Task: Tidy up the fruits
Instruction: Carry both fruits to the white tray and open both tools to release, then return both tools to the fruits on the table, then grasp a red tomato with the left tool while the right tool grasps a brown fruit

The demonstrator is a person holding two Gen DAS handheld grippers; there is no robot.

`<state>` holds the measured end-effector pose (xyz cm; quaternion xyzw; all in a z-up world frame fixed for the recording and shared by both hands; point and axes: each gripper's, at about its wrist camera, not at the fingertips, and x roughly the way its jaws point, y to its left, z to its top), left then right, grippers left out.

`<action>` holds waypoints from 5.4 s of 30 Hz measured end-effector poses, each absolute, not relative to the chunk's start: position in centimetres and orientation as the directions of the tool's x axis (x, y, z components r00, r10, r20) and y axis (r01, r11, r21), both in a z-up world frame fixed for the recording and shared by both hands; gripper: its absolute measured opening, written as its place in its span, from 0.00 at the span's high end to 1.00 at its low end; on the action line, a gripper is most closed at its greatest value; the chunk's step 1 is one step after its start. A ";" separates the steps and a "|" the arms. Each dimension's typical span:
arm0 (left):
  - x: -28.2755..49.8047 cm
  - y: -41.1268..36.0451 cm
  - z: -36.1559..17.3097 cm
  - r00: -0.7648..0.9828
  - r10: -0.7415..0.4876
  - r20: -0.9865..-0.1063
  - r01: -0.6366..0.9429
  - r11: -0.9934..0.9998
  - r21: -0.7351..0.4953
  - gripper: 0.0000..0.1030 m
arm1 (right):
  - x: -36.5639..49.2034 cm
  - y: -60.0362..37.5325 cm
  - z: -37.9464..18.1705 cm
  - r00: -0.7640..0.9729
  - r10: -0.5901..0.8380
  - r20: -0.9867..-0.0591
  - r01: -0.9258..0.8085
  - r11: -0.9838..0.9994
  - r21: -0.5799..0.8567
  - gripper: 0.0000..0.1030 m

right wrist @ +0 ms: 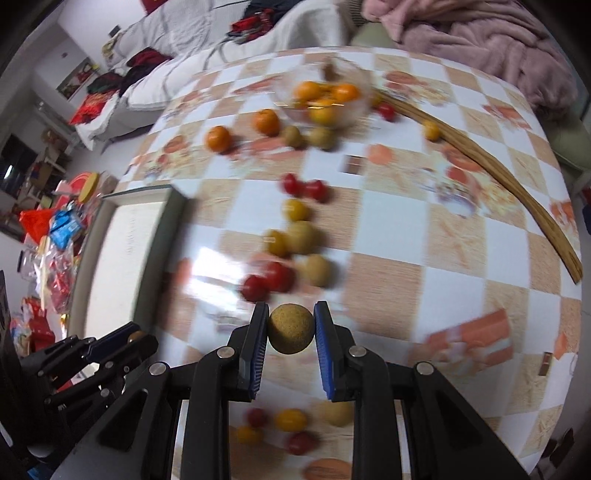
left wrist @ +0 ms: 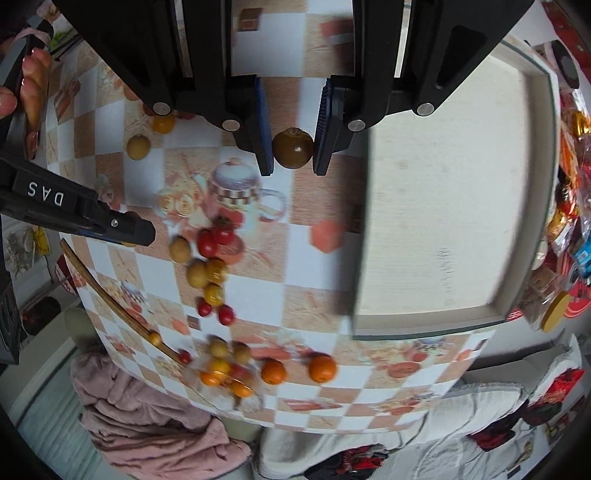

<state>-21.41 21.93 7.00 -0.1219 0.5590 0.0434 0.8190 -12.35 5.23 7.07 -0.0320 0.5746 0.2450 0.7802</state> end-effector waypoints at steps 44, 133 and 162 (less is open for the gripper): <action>-27.7 36.8 3.0 0.282 0.202 -0.938 -0.351 0.932 0.095 0.20 | -16.7 25.8 5.1 0.109 0.451 -0.886 -0.591 0.746 0.307 0.21; -14.3 15.9 3.3 0.428 -0.037 -0.903 0.066 0.998 -0.010 0.22 | -16.9 -0.7 3.8 0.238 0.224 -0.945 -0.227 0.959 0.170 0.71; -16.8 20.0 5.5 0.424 -0.117 -0.898 -0.009 0.991 -0.134 0.77 | -16.8 1.7 5.6 0.256 0.266 -0.930 -0.267 0.944 0.196 0.71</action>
